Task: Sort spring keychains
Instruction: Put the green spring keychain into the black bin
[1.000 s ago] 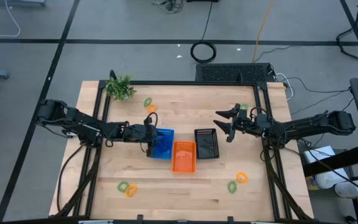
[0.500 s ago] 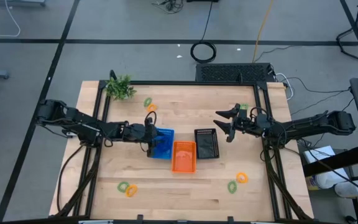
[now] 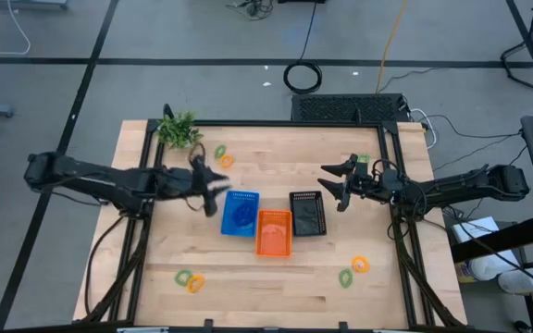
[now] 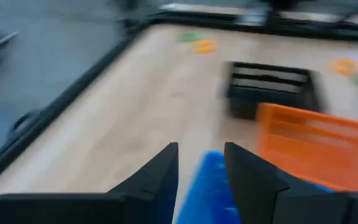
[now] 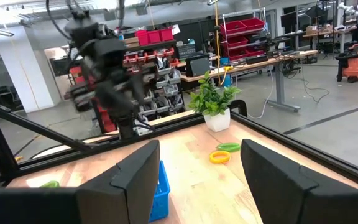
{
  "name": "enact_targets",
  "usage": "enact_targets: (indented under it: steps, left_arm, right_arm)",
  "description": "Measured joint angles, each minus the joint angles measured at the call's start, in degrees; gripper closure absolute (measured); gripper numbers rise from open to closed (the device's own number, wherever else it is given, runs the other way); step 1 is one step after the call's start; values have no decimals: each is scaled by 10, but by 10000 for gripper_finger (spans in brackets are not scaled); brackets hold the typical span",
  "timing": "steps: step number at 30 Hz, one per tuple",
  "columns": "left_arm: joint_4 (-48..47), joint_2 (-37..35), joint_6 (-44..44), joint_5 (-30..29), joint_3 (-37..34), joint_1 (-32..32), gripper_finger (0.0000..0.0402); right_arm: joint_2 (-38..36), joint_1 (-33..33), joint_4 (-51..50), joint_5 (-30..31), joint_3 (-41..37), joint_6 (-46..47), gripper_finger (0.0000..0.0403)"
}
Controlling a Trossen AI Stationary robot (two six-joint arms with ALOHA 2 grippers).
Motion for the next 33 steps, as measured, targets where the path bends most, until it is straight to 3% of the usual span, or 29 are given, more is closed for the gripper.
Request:
enact_targets:
  steps: [6, 10, 16, 20, 28, 33]
  left_arm:
    - [-196, -19, -128, -16, 60, 95, 245]
    - [-220, 7, -136, 9, 77, 174, 230]
    - [-205, 102, -105, 99, 80, 296, 229]
    - [-170, 187, -98, 108, 80, 346, 229]
    - [-48, 305, -81, 108, 80, 388, 229]
    - [-41, 354, -81, 105, 80, 401, 229]
  right_arm:
    - [0, 0, 0, 0, 0, 0, 190]
    - [0, 0, 1, 0, 0, 0, 190]
    - [0, 0, 3, 0, 0, 0, 190]
    - [0, 0, 5, 0, 0, 0, 190]
    - [0, 0, 5, 0, 0, 0, 190]
    - [0, 0, 5, 0, 0, 0, 190]
